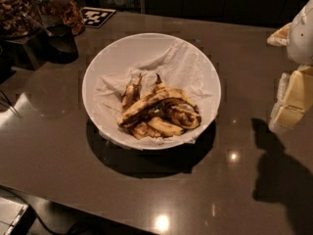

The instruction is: Pick banana from white bowl

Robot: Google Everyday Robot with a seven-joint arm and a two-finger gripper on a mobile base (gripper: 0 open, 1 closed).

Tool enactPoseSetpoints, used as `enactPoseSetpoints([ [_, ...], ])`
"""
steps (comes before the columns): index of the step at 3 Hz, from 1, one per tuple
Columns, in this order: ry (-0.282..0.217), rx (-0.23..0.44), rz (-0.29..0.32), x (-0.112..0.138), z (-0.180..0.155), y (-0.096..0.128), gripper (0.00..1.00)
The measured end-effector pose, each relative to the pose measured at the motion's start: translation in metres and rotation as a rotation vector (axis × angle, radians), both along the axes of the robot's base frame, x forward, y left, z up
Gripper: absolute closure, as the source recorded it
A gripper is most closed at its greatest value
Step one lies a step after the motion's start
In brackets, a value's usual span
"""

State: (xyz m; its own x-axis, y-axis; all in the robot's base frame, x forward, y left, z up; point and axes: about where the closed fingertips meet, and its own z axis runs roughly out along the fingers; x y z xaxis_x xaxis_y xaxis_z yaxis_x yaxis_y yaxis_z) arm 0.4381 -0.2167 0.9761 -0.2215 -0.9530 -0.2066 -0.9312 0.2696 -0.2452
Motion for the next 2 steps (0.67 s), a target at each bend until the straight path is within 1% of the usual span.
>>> enactPoseSetpoints([
  [1,0.0,0.0,0.0,0.0,0.0,0.0,0.0],
  [2,0.001,-0.011,0.028,-0.0008,0.0045,0.006,0.0],
])
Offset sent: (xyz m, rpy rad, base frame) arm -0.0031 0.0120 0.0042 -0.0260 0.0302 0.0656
